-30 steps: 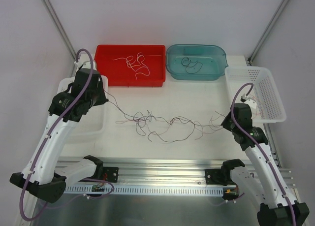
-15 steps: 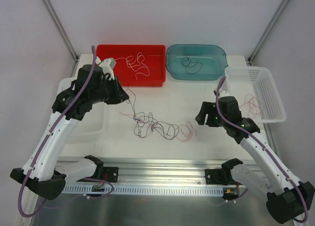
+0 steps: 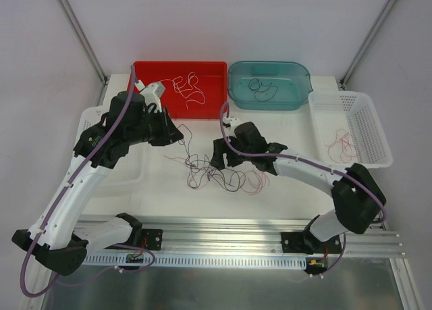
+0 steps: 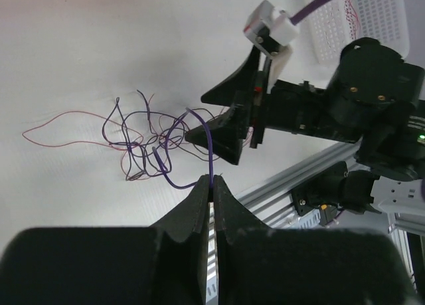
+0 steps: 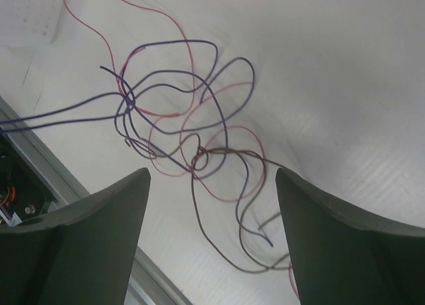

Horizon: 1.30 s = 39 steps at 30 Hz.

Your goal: Untangle the cables

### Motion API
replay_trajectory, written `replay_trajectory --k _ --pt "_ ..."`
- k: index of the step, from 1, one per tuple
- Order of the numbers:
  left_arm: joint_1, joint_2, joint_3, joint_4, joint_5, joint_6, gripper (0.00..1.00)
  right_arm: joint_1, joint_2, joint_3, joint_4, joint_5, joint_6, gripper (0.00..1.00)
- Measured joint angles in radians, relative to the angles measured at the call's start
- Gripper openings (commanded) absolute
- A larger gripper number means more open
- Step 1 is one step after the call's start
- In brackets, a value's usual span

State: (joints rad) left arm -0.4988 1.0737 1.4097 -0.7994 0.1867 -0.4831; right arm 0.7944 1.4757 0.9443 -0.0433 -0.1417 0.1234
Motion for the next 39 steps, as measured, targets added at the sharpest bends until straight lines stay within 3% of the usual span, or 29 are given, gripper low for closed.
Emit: replay_trajectory --k 8,13,21,22,24,25,32,39 --pt "0.0 -0.034 -0.018 0.001 0.0 -0.005 0.0 0.048 0.274 0.101 0.183 -0.095 -0.031 0.8" --pt "0.0 -0.064 -0.03 0.001 0.0 -0.005 0.0 0.063 0.393 0.156 0.235 -0.131 -0.03 0.72" --pt "0.0 -0.087 -0.032 0.001 -0.005 -0.005 0.0 0.072 0.469 0.154 0.3 -0.139 -0.007 0.36" --pt "0.0 -0.089 -0.032 0.001 -0.008 -0.004 0.0 0.072 0.469 0.152 0.303 -0.139 -0.003 0.26" --pt "0.0 -0.094 -0.027 -0.002 -0.013 -0.004 0.0 0.072 0.469 0.142 0.321 -0.135 0.003 0.16" --pt "0.0 -0.096 -0.02 -0.006 -0.016 -0.004 0.0 0.072 0.469 0.133 0.329 -0.131 0.008 0.02" --pt "0.0 -0.101 0.084 -0.04 -0.118 0.008 0.0 0.038 0.418 0.004 0.415 -0.113 0.052 0.01" --pt "0.003 -0.089 0.239 -0.143 -0.442 0.032 0.0 -0.151 0.188 -0.179 0.24 -0.033 0.079 0.01"
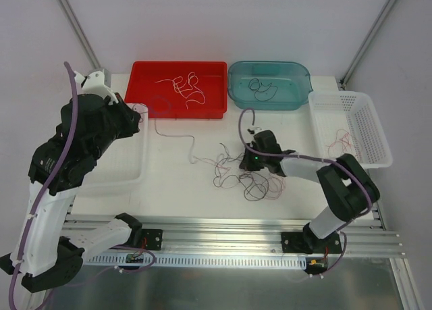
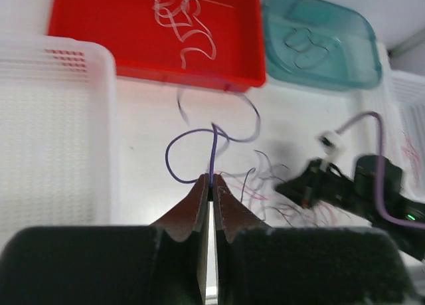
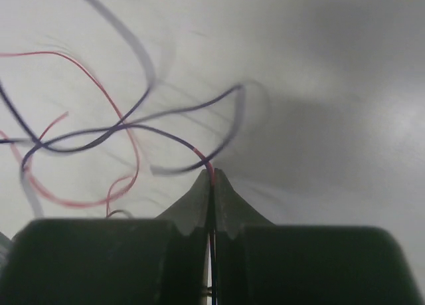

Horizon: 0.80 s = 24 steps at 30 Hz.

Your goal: Untangle the cables

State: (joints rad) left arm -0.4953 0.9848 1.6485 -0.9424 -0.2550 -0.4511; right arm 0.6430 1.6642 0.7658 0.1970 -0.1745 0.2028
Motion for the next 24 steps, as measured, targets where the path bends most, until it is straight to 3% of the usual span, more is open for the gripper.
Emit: replay_trajectory --k 5,10,19,24 --pt "0.026 0.019 0.056 -0.039 -0.19 0.031 0.0 -0.212 -0.224 -0.119 -0.19 0.035 -0.006 0.01" --pt "0.045 0.077 0.111 -0.053 -0.258 0.05 0.0 -0.359 -0.386 -0.136 -0.347 0.037 -0.029 0.01" --pt "0.064 0.219 0.296 -0.068 -0.277 0.105 0.0 -0.378 -0.482 -0.131 -0.497 0.009 -0.063 0.02" --pt "0.147 0.294 0.382 -0.064 -0.28 0.141 0.0 -0.378 -0.542 -0.13 -0.55 -0.009 -0.088 0.03"
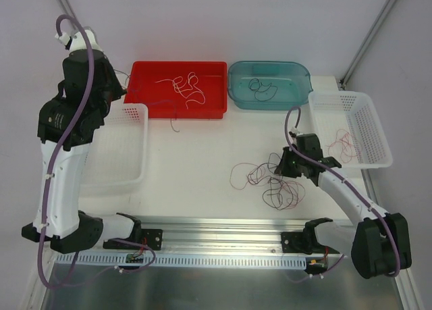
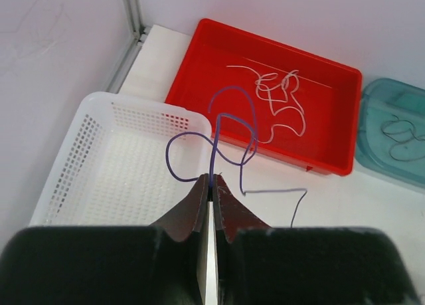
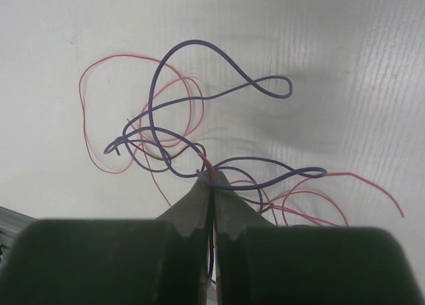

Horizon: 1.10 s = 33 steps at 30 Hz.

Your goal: Untangle the cables

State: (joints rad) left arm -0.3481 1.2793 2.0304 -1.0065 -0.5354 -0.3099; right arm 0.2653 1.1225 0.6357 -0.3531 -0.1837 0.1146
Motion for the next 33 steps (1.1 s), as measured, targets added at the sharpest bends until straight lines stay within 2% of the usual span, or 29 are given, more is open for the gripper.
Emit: replay_trajectory --k 6,10,13,19,24,25,26,29,30,33 --pt "0.156 0.086 0.005 0.007 0.006 0.027 0.0 0.0 -0.084 0.0 -0.052 -0.022 -0.025 0.04" --pt "0.24 0.099 -0.046 0.049 0.015 0.063 0.0 0.0 -0.132 0.0 -0.074 -0.035 -0.035 0.04" --pt "0.301 0.082 -0.143 0.099 0.038 0.082 0.0 0.0 -0.145 0.0 -0.082 -0.042 -0.042 0.04" --pt "0.404 0.077 -0.435 0.2 0.111 0.084 0.0 0.003 -0.145 0.0 -0.103 -0.05 -0.048 0.04" --pt "0.442 0.125 -0.61 0.232 0.195 0.062 0.01 0.031 -0.145 0.03 -0.13 -0.049 -0.054 0.05" --pt "0.442 0.128 -0.628 0.24 0.208 0.059 0.05 0.042 -0.145 0.04 -0.131 -0.047 -0.055 0.06" --pt "0.442 0.13 -0.65 0.246 0.234 0.056 0.18 0.055 -0.145 0.05 -0.131 -0.045 -0.056 0.08" --pt "0.441 0.129 -0.678 0.258 0.274 0.047 0.47 0.093 -0.145 0.071 -0.131 -0.041 -0.057 0.12" --pt "0.441 0.129 -0.686 0.267 0.286 0.043 0.62 0.104 -0.145 0.074 -0.131 -0.041 -0.057 0.13" --pt "0.441 0.109 -0.714 0.282 0.331 0.023 0.85 0.147 -0.145 0.089 -0.134 -0.038 -0.06 0.13"
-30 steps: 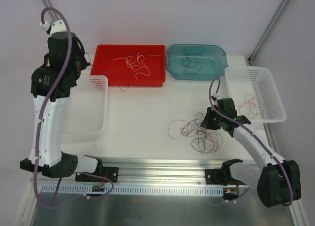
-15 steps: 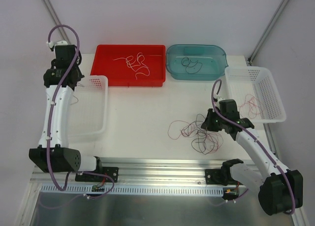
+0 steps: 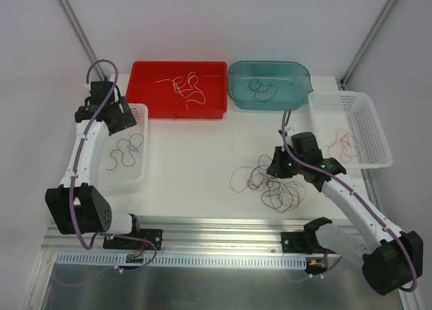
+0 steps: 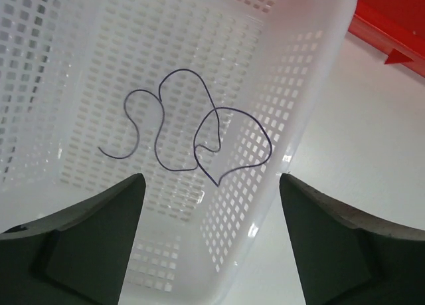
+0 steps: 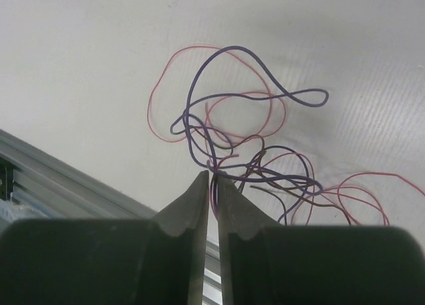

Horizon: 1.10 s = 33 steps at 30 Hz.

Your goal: Untangle the cables

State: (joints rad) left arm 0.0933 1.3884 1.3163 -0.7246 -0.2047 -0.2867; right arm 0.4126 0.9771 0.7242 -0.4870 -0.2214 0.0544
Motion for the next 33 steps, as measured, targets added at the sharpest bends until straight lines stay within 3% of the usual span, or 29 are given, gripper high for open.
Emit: replay_trajectory --k 5,8,13,14,16,20,28,33 --pt "-0.031 -0.089 -0.037 0.005 0.095 -0.021 0.95 0.083 0.008 0.048 -0.011 0.008 -0.006 0.13" --pt "-0.132 -0.155 -0.048 0.013 0.15 -0.036 0.95 0.127 0.019 0.078 -0.011 0.024 -0.008 0.14" --pt "-0.359 -0.203 -0.069 0.021 0.257 -0.074 0.97 0.153 0.031 0.099 -0.014 0.093 -0.002 0.34" --pt "-0.408 -0.198 -0.072 0.021 0.272 -0.084 0.97 0.153 0.029 0.099 -0.016 0.112 -0.002 0.44" --pt "-0.489 -0.176 -0.074 0.028 0.311 -0.103 0.97 0.153 0.02 0.098 -0.024 0.159 0.008 0.53" --pt "-0.652 -0.079 -0.064 0.06 0.351 -0.145 0.97 0.153 -0.021 0.088 -0.05 0.261 0.04 0.68" --pt "-0.864 0.278 0.131 0.103 0.357 -0.179 0.91 0.082 -0.091 -0.047 -0.11 0.395 0.16 0.84" --pt "-0.927 0.484 0.282 0.134 0.349 -0.22 0.86 0.041 -0.194 -0.124 -0.135 0.428 0.229 0.84"
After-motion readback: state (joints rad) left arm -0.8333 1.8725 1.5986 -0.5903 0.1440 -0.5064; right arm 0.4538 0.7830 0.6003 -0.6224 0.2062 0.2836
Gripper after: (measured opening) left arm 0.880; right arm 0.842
